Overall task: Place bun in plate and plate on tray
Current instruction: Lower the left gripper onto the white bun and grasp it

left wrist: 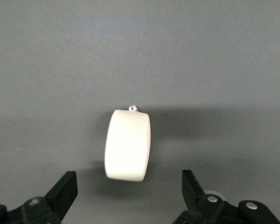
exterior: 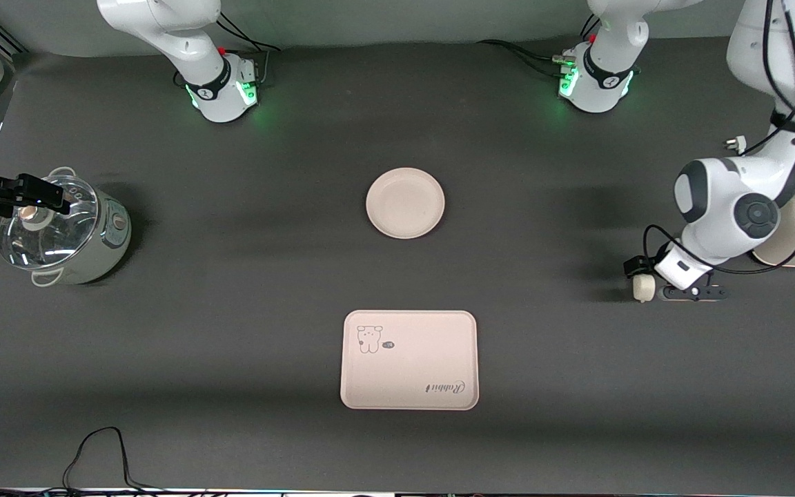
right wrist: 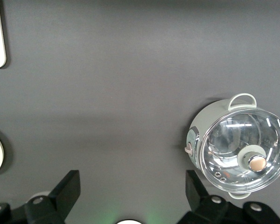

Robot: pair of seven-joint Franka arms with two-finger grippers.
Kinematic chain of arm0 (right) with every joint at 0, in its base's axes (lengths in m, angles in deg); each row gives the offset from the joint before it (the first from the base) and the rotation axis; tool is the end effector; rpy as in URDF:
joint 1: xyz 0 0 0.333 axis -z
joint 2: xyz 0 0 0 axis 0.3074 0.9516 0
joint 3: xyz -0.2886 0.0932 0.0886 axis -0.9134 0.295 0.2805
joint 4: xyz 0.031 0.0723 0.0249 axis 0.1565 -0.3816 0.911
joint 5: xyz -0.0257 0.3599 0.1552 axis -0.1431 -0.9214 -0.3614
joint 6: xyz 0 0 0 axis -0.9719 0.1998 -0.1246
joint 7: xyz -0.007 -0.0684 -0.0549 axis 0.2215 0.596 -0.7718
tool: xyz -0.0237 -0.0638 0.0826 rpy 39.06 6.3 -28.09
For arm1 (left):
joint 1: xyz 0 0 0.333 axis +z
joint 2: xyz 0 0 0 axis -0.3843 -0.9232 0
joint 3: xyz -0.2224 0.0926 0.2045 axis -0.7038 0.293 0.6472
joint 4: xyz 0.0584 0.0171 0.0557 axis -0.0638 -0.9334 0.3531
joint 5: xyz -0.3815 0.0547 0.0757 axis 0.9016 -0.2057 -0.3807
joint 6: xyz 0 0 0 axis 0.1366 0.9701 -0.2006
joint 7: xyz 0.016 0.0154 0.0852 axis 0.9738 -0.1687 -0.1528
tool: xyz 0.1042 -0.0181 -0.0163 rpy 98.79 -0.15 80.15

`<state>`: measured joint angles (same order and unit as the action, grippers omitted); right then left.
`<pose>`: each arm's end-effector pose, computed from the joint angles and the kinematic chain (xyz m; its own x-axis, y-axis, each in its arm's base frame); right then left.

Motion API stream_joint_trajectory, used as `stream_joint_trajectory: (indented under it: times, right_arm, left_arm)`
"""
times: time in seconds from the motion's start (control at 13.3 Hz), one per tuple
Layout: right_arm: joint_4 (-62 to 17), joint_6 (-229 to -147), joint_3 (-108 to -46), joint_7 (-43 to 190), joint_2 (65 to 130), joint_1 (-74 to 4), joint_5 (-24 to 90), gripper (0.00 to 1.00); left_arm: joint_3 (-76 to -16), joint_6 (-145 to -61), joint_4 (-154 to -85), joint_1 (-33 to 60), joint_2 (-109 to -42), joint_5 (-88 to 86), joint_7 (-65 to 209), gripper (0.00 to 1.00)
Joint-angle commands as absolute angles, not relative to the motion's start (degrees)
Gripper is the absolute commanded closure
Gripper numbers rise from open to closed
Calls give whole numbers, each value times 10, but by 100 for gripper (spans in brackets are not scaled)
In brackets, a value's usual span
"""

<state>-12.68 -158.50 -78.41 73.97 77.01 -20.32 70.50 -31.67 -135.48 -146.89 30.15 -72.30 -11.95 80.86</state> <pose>0.5621 -0.0419 0.5979 0.9946 0.0143 -0.1029 0.0150 -0.9999 0.0059 0.5488 0.0318 0.1957 0.9999 -0.0121 -0.0048 -0.0120 -0.9999 0.0096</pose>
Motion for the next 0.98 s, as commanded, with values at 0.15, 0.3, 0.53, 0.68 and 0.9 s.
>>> stream_joint_trajectory:
  times: [0.15, 0.3, 0.53, 0.68, 0.9]
  right_arm:
    - [-136, -1587, -789, 739, 760, -211, 709, 0]
    - [-136, -1586, -789, 739, 759, -211, 709, 0]
    - [-136, -1586, -789, 738, 757, -212, 709, 0]
    - [-135, -1585, -789, 737, 757, -212, 709, 0]
    - [-136, -1585, -788, 735, 753, -212, 709, 0]
  left_arm:
    - [-319, -1380, -1466, 303, -739, -121, 838, 24]
    - [-319, -1380, -1466, 304, -739, -121, 856, 44]
    - [-319, -1378, -1462, 303, -739, -121, 857, 72]
    - [-319, -1373, -1461, 303, -738, -121, 857, 74]
    - [-321, -1340, -1456, 301, -703, -120, 842, 73]
